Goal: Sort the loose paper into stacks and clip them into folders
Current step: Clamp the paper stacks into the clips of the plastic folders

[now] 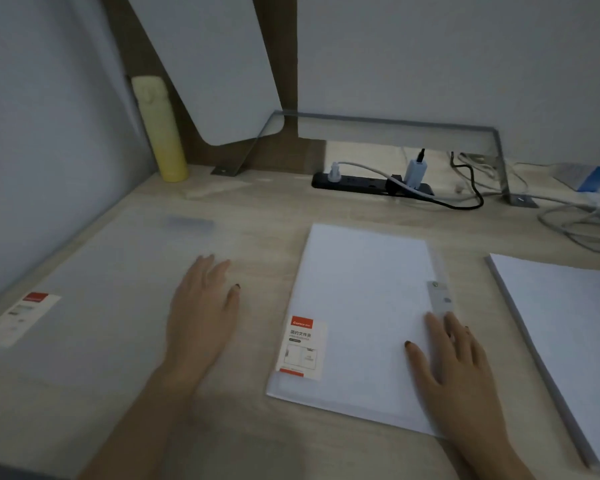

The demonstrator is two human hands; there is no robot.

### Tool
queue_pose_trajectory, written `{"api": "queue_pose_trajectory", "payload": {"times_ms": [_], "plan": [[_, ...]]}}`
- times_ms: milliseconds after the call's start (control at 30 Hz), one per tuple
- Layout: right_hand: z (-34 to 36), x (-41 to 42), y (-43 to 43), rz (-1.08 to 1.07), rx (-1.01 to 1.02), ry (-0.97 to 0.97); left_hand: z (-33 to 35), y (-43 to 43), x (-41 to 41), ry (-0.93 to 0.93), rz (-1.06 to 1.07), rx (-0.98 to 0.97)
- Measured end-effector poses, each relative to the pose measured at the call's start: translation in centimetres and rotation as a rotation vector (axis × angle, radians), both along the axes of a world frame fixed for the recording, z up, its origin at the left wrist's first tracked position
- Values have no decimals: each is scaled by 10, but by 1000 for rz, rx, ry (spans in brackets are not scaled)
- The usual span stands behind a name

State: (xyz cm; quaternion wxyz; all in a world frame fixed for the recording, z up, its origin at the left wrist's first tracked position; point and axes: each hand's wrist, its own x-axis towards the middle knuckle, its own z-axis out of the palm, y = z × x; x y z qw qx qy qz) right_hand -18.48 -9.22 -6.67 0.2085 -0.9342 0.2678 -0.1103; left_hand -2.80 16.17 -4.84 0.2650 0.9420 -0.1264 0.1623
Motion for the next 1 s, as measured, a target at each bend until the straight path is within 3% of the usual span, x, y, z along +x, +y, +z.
{"api": "queue_pose_trajectory", "payload": {"times_ms": [100, 200, 500, 800, 1000], "plan": [[-4, 4, 0, 23, -60, 5, 0, 64, 34, 223, 306, 124], [-6, 9, 4, 32, -87, -4, -5, 115, 53, 359, 473, 209], [-13, 33, 30, 71, -120, 6, 13, 151, 73, 442, 570, 172], [-19, 40, 35, 158, -177, 58, 16, 168, 75, 646, 457, -150], [-13, 37, 37, 183, -184, 36, 13, 179, 56, 648, 319, -479]]}}
